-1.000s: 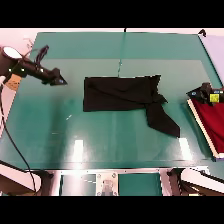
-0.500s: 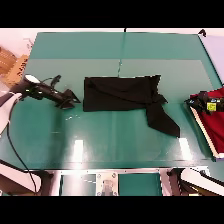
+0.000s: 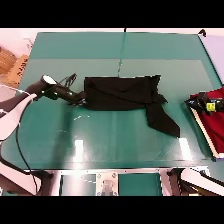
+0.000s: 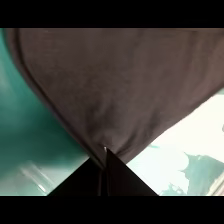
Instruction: Fold the shirts.
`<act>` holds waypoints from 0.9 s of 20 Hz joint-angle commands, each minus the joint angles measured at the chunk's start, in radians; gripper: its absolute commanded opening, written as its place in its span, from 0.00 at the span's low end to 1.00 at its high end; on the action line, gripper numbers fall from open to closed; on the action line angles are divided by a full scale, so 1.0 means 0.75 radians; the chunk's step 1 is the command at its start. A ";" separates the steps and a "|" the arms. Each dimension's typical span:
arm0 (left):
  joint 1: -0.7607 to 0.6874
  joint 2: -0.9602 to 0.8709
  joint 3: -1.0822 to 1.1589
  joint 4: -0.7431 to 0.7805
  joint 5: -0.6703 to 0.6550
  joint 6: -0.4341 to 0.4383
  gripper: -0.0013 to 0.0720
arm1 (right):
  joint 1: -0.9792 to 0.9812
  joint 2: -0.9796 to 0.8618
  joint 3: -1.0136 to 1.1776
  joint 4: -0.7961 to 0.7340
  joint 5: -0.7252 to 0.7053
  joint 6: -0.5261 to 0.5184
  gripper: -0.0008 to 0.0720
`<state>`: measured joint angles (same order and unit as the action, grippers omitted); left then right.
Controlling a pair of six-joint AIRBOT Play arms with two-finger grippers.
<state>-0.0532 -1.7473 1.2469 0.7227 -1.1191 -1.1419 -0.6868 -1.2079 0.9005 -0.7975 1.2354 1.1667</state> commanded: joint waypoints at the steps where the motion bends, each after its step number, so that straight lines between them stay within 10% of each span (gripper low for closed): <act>1: 0.135 0.001 0.111 0.029 -0.072 -0.008 0.05 | -0.001 0.002 -0.003 -0.011 0.058 0.005 0.27; 4: 0.253 0.001 0.146 0.035 -0.109 -0.012 0.05 | -0.001 0.017 -0.080 -0.011 0.079 0.005 0.28; 8: 0.277 0.001 0.146 0.074 -0.134 0.001 0.05 | -0.001 0.021 -0.314 -0.011 0.057 0.005 0.69; 18: 0.277 0.001 0.146 0.074 -0.189 0.035 0.05 | 0.127 0.015 -0.602 -0.015 -0.066 0.006 0.59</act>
<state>0.1532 -1.7470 1.3556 0.7776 -1.2465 -1.1191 -0.6491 -1.1954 0.4854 -0.8150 1.1931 1.1713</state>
